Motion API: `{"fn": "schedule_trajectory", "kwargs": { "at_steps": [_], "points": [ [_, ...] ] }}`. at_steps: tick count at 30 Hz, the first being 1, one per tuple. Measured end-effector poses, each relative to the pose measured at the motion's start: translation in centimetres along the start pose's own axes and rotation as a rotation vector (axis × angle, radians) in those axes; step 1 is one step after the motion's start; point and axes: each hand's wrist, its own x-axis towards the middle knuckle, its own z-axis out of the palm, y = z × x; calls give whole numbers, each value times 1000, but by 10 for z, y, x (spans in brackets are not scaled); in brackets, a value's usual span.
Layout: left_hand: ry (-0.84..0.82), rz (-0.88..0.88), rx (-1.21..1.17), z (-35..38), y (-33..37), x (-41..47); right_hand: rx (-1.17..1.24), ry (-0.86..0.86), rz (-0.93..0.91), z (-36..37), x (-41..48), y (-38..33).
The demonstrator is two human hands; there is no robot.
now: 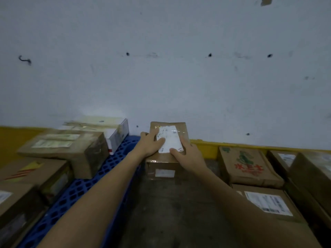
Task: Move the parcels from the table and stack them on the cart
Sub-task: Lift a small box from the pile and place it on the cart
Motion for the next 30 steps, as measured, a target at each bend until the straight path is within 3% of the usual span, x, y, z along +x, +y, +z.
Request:
{"fn": "schedule_trajectory", "kwargs": {
  "at_steps": [12, 15, 22, 30],
  "points": [
    [-48, -165, 117, -45, -104, 5, 125, -151, 40, 113, 26, -56],
    [-63, -152, 236, -43, -118, 18, 87, -117, 63, 132, 36, -60],
    [0, 1, 767, -63, -127, 68, 33, -54, 129, 153, 81, -80],
    [-13, -42, 822, -76, -146, 124, 20, -20, 152, 170, 132, -95]
  ]
}}
